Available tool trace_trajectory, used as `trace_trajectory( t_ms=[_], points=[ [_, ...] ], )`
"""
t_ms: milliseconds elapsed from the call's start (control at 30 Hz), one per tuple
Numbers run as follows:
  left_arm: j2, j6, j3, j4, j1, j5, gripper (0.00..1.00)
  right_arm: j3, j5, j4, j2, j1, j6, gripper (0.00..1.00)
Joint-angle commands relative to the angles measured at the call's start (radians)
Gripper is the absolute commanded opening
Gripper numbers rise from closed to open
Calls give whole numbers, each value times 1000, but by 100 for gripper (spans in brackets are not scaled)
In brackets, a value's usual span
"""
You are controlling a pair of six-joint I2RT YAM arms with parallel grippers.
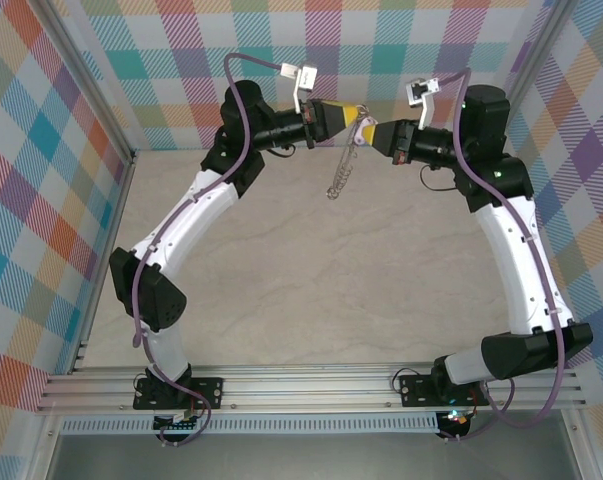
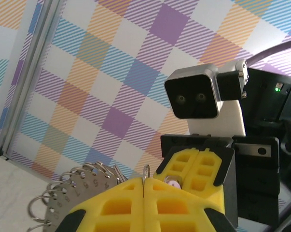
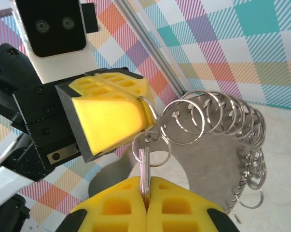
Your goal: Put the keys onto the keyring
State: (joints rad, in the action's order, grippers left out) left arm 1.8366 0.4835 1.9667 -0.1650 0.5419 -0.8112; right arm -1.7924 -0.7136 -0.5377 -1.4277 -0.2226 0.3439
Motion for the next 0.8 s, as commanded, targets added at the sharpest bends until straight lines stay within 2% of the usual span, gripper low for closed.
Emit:
trace_trajectory(
  t_ms=[0,267,767],
  points=[
    [-59,-95,35,49,-16,9,0,-57,3,-118,-21,10,-79,0],
    [-72,-158,38,115,-20,5,0,-164,0,-232,-77,23,-133,0],
    [-61,-193,65,171,-17,-17,0,-378,-120,-358,-204,20,-171,0]
  ],
)
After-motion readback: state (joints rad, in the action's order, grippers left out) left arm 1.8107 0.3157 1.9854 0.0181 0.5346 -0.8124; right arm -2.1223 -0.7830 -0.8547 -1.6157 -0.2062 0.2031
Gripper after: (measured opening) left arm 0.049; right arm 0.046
